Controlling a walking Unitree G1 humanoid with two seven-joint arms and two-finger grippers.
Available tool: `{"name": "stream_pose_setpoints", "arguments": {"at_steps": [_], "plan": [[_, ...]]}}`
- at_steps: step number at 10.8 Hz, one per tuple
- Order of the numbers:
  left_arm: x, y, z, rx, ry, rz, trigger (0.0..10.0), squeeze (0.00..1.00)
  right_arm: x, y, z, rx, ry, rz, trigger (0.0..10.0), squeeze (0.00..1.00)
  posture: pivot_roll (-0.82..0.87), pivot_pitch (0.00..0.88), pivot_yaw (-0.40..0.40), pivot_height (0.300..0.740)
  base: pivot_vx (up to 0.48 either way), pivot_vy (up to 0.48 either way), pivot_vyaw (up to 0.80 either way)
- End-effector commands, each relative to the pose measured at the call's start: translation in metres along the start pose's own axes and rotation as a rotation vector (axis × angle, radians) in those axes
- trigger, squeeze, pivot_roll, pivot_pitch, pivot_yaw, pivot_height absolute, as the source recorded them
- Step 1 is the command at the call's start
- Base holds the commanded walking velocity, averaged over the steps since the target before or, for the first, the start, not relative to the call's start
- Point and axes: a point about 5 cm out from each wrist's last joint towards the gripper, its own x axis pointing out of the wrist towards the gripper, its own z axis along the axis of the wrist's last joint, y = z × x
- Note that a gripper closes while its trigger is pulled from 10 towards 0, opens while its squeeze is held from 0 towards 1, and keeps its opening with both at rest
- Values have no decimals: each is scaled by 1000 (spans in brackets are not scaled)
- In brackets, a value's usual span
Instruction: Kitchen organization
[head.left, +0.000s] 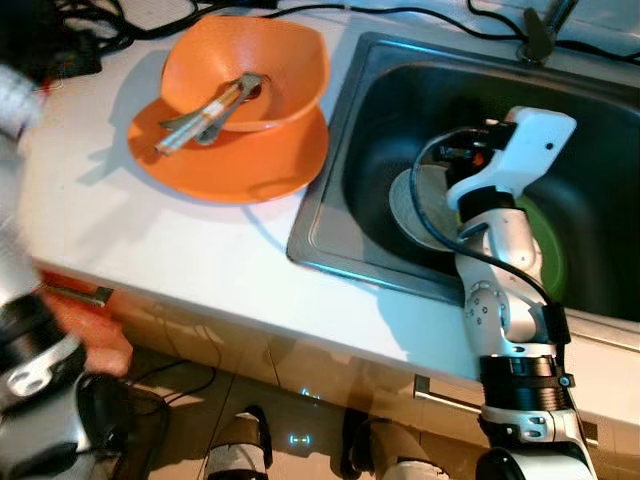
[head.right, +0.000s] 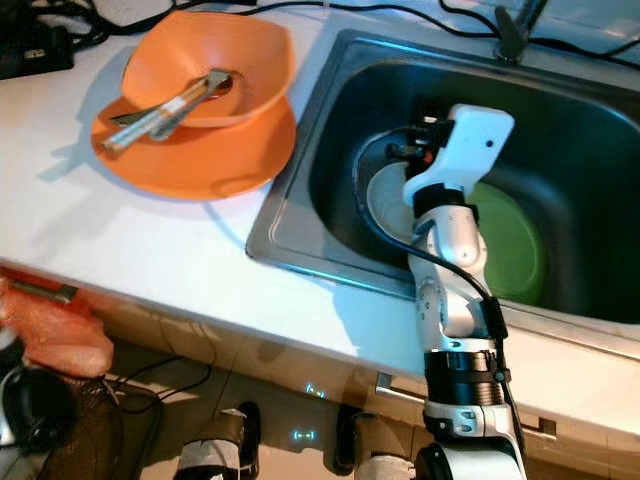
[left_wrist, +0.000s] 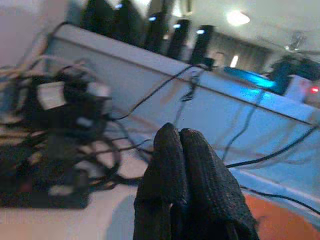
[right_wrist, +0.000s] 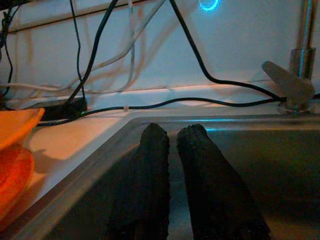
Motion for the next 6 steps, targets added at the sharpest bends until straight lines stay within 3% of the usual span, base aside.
{"name": "stream_pose_setpoints", "arguments": {"at_steps": [1,4,5,6], "plan": [[-6,4,0,-15,13,-17,10000,1000,-4,-3,-7,2,17,-14,10000,0,170,228,-10,740,0,0,0],[-10,6,-10,-85,54,-37,10000,1000,-4,-4,-6,2,18,-18,10000,0,167,239,-9,740,0,0,0],[-10,3,-18,-87,88,-60,10000,1000,-4,-4,-6,2,16,-20,10000,0,162,243,-7,740,0,0,0],[-10,-4,-29,-148,125,-103,10000,1000,-4,-5,-6,0,16,-23,10000,0,157,245,-4,740,0,0,0]]}}
